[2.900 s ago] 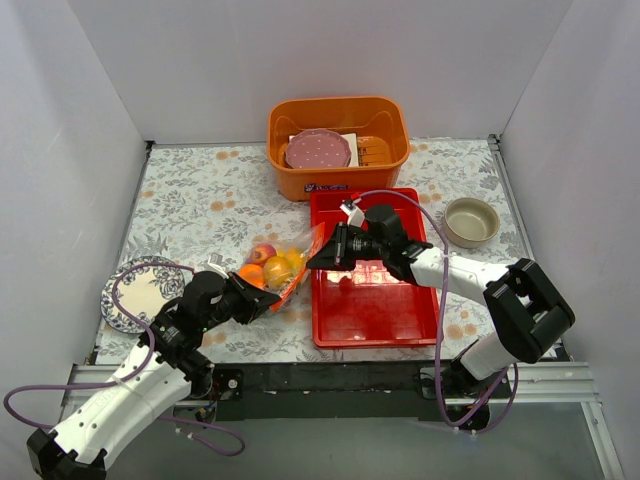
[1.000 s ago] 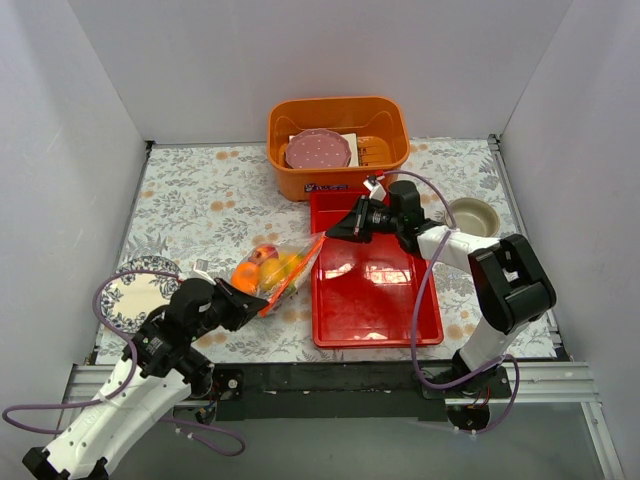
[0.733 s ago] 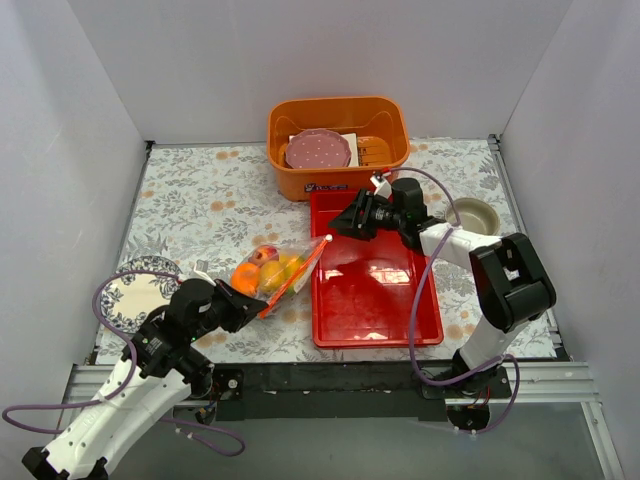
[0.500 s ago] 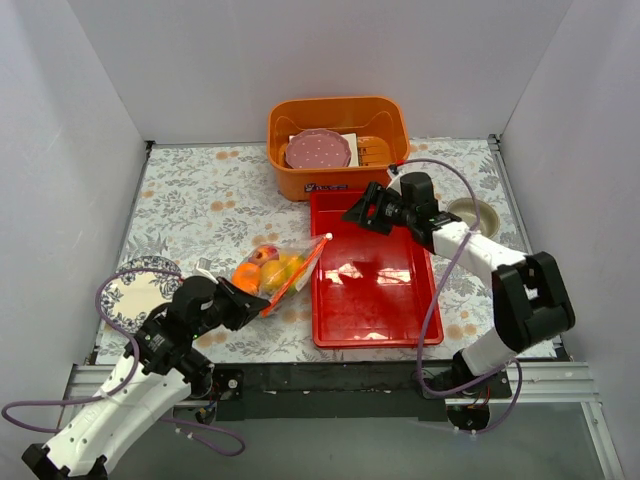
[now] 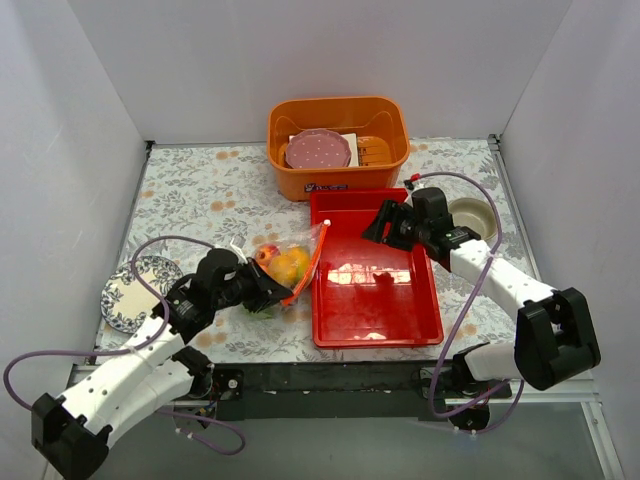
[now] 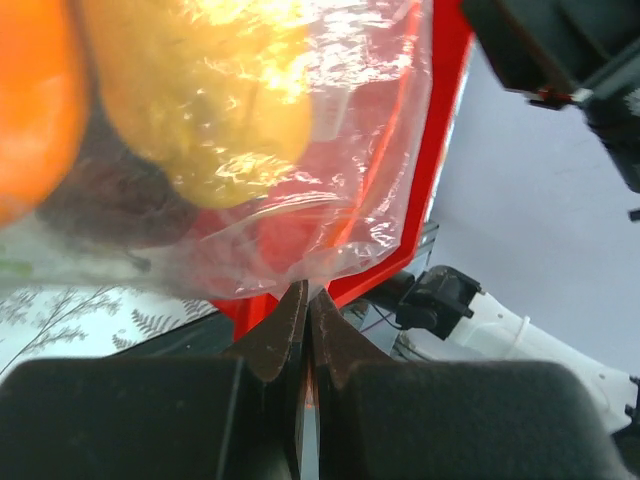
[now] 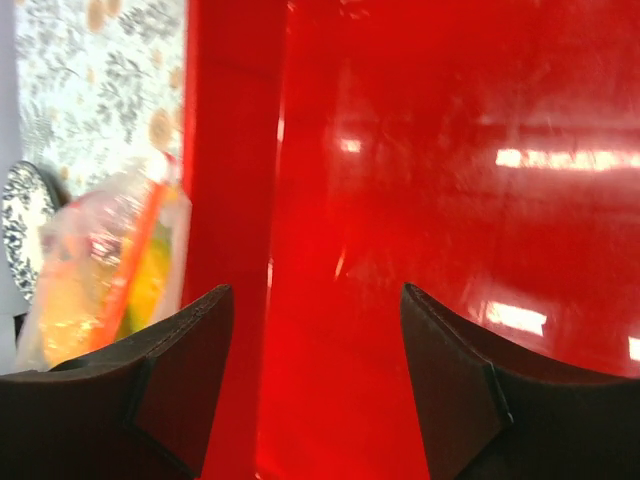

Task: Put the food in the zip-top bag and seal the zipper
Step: Place the zipper food storage bag at the center of the board, then reset both arms

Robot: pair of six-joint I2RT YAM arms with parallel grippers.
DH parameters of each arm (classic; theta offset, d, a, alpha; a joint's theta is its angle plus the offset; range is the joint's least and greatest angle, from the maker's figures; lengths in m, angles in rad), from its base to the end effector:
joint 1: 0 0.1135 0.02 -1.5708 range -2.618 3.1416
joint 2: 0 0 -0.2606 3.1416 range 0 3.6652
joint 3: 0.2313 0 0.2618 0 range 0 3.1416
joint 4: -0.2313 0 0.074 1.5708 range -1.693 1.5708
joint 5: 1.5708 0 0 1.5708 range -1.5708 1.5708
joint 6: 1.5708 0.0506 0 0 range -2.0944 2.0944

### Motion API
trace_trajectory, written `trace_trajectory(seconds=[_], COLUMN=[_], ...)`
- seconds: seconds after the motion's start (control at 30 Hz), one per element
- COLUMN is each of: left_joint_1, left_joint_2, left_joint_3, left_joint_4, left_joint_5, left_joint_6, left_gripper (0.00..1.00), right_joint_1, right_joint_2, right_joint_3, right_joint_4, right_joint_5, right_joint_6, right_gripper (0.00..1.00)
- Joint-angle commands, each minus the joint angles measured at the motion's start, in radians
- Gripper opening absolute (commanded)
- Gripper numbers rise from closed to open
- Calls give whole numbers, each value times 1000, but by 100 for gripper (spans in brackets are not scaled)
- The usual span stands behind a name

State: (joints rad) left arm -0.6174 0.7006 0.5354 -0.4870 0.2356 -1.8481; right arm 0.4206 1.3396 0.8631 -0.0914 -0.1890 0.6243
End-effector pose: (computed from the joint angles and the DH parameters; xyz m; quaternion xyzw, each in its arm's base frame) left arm 0.1399 -0.1138 0.2240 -0.4713 0.7570 -0.4503 0.0466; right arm 0.2869 0.1387 0.2371 0.0436 0.8731 0.3105 0.3734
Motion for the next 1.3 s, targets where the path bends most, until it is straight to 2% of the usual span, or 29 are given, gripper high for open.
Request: trace_trajectory(seconds=[0.0,0.17,0.3,0.37,0.4,0.47,0.5,0.6,0.73,0.83,1.17,1.27], left_joint_1=[-1,1,1,-1,1,1,1,1,1,1,7,53], left_joint_2=[66,143,188,204,211,224,232,257,241,227,352,402], left_joint_3=[97,144,161,182,199,256,279,363,409,434,669,722], left_joint_4=[137,212,186,142,77,18,-42,-145,-160,-154,-220,-193], left_joint_5=[117,162,211,199,180,134,122,50,22,16,-103,-134], left_joint_6=[107,130,199,246,269,358,390,487,520,521,702,736], left_gripper=[0,0,1,12,24,30,42,62,87,98,98,98], right_joint_1=[-5,-8,-19,-23,-28,-36,-43,-62,-91,-118,-193,-201], right_joint_2=[-49,-79,-103,-115,-126,-135,-141,-152,-161,-165,-209,-223], right_joint_3=[-35,-73,-76,-78,-78,-81,-81,-88,-104,-99,-72,-68], right_joint_4=[-19,-34,-80,-96,-100,-123,-128,-151,-163,-188,-251,-261], right_joint_5=[22,39,66,86,91,106,111,120,123,126,149,146], right_joint_6=[-17,-24,-44,-54,-64,-77,-83,-104,-124,-152,-251,-270], right_gripper=[74,76,77,78,79,79,80,80,81,81,86,86])
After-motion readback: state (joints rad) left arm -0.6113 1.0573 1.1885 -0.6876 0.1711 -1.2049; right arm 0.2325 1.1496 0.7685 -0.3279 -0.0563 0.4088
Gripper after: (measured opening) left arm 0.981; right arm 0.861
